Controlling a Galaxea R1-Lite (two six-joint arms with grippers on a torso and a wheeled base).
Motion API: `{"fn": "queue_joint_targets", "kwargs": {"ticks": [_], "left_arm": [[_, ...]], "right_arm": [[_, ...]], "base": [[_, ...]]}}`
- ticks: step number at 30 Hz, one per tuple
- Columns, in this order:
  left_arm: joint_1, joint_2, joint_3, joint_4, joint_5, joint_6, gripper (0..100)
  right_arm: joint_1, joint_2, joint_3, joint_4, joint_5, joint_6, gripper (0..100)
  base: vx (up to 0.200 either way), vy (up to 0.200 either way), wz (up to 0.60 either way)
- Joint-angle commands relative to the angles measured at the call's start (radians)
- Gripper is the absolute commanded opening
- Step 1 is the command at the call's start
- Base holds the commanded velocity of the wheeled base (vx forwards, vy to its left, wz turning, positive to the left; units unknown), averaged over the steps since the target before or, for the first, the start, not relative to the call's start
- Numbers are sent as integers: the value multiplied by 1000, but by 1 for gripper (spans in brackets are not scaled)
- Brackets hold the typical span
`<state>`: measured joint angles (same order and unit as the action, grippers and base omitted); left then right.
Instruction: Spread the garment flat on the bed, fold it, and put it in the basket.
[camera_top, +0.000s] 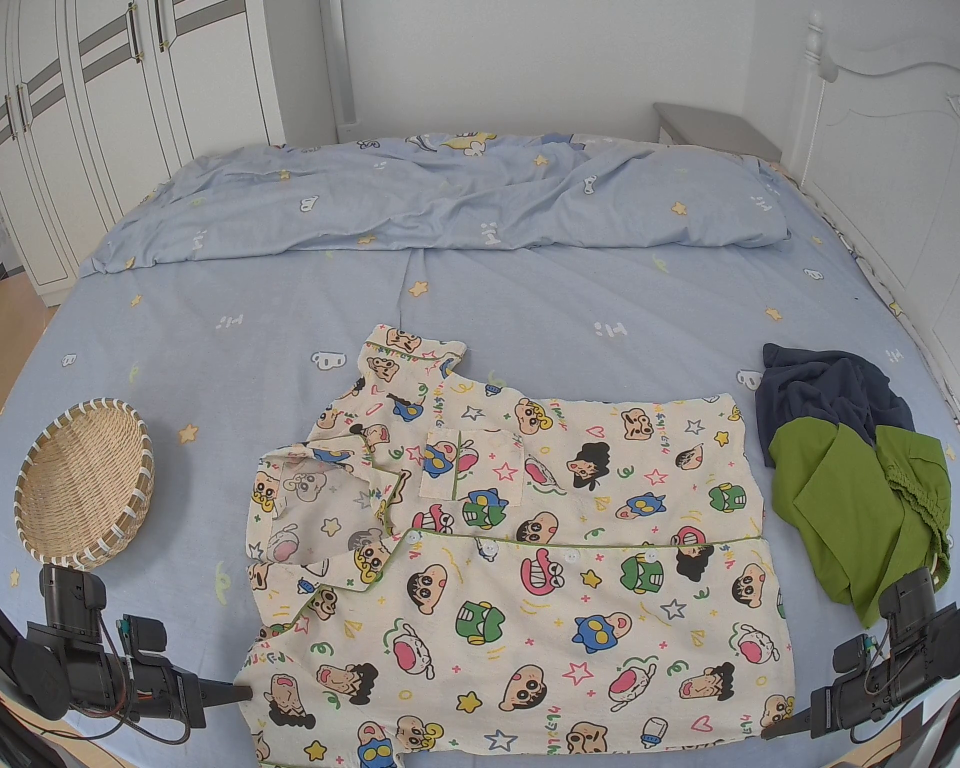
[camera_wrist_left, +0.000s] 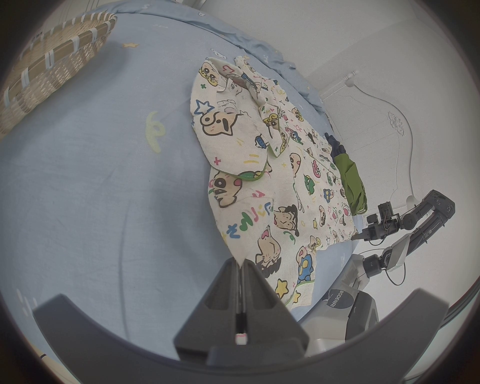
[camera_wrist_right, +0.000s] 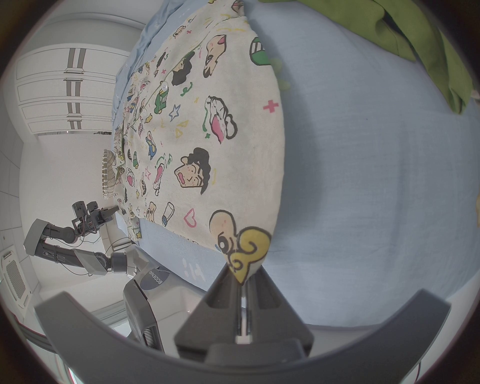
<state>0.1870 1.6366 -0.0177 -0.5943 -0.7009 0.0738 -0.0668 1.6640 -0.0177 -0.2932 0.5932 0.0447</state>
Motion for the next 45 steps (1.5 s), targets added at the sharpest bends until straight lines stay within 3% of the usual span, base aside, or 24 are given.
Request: {"fn": "queue_joint_targets", "kwargs": {"ticks": [1,11,18,37,45], "left_arm": [[0,0,18,-1,0,0,0],[2,-6,18,1,0,-2,0],[17,-87,18,24,-80,-6,0],[43,-110,7,33,-94,-8,0],[25,-112,2,-67,-95,-51,0]], "right_arm": [[-4,-3,4,-1,0,0,0],[-14,-10,7,-1,4,-2,0],[-44,-66,-8,0,89,1,0],[-110,-104,-45,-12,204,3,0],[-100,-138,-94,-3,226,11,0]], "base": [[0,0,0],[0,0,0],[0,0,0],[0,0,0],[0,0,0]]}}
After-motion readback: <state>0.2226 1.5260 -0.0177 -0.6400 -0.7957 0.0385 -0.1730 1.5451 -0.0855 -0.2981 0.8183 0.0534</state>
